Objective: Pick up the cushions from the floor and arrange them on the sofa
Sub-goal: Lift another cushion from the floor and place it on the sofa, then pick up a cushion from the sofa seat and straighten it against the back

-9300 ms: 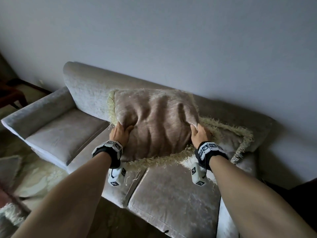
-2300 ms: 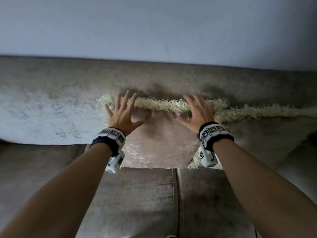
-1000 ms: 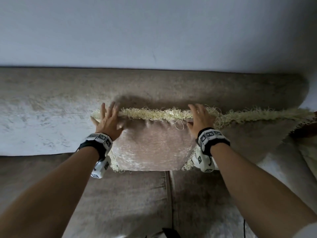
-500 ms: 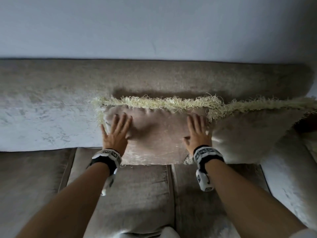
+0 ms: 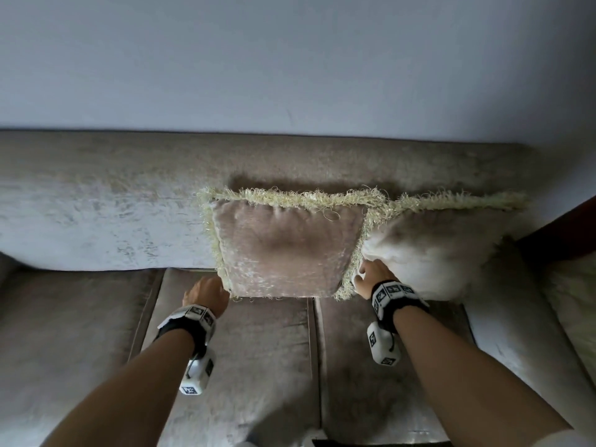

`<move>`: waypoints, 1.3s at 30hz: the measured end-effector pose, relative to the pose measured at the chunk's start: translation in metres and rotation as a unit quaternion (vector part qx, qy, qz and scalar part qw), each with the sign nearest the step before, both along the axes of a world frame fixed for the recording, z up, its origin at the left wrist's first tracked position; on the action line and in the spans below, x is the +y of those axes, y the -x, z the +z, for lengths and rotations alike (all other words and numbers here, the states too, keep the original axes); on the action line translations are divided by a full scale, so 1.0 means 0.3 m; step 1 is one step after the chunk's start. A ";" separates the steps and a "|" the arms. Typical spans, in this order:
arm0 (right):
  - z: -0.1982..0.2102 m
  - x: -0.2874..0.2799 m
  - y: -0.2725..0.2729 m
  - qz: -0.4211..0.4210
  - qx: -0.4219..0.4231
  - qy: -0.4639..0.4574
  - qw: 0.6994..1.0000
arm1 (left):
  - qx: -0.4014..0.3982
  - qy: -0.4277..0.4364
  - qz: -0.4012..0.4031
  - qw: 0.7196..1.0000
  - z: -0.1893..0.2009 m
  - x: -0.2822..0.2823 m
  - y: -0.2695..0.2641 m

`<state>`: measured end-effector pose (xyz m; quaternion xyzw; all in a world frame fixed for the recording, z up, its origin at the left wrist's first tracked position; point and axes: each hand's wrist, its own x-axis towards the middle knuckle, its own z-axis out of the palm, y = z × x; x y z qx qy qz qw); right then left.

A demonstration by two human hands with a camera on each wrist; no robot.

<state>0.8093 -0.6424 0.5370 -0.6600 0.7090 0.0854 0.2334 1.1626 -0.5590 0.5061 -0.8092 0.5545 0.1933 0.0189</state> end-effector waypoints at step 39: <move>0.359 1.327 -1.122 0.682 -0.016 0.010 0.731 | 0.065 0.069 0.503 0.859 0.349 1.720 -0.009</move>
